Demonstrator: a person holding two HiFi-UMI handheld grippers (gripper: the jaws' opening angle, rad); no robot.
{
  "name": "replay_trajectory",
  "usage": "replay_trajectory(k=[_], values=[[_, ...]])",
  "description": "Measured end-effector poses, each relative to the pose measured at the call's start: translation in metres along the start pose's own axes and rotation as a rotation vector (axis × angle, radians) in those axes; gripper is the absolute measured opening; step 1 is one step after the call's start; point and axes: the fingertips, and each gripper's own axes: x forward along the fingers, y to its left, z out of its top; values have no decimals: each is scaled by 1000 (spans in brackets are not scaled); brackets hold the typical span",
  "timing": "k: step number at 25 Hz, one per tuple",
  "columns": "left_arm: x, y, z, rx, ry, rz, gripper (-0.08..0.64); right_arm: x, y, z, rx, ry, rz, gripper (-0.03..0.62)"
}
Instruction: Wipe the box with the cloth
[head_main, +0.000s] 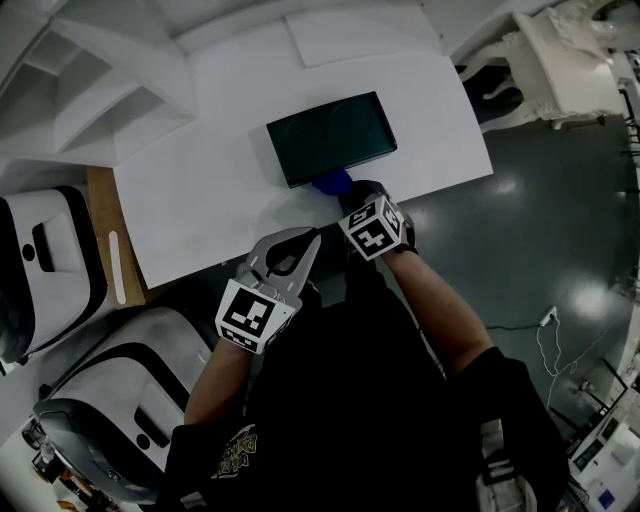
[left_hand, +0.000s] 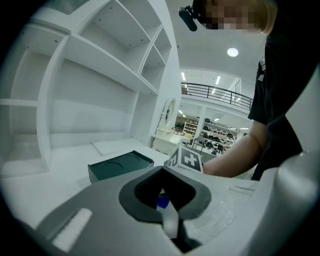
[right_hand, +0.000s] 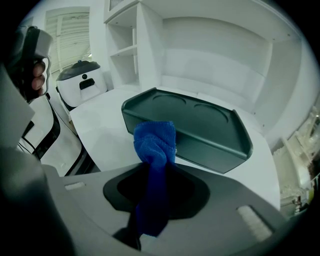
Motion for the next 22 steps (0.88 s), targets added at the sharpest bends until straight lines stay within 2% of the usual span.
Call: replay_trajectory(k=[22], values=[[59, -20, 15, -5, 1, -23, 2, -12, -75, -25, 13, 14, -35, 124]])
